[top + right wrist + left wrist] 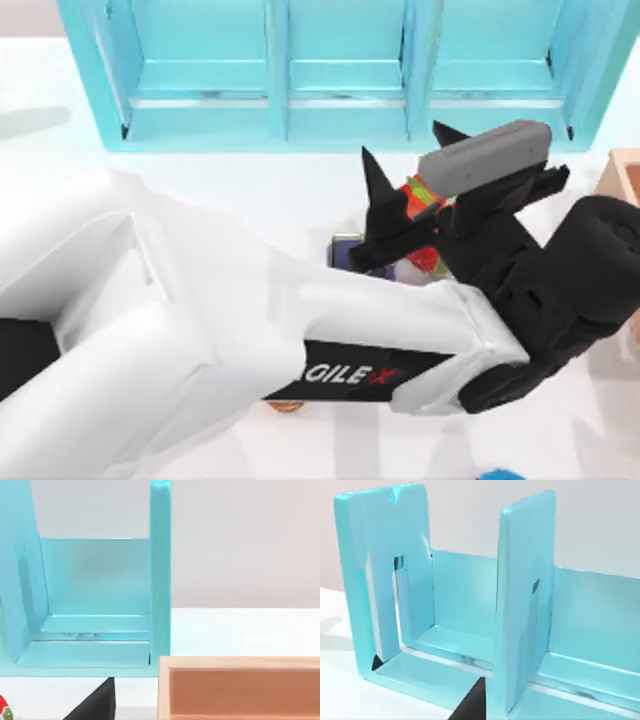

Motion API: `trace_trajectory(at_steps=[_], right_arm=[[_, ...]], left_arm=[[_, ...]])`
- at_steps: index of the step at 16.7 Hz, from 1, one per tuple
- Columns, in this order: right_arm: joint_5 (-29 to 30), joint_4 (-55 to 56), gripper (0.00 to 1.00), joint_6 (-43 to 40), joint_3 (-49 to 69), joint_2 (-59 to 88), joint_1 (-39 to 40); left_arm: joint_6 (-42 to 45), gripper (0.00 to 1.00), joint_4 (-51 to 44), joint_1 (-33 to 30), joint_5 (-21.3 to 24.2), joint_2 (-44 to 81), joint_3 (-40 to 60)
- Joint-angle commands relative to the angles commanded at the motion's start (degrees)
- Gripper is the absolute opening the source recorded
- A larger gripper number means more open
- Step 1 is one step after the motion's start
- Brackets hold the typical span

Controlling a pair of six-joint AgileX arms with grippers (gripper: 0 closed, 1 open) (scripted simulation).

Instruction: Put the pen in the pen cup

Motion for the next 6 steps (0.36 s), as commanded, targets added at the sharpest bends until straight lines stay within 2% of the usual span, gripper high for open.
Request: trace_trajectory(at_steps=[6], right_arm=[[0.00, 0.00, 1.00, 0.00, 0.00, 0.00, 0.00]], left_arm=[[0.00, 1.00, 0.00, 0.00, 0.00, 0.00, 0.00]])
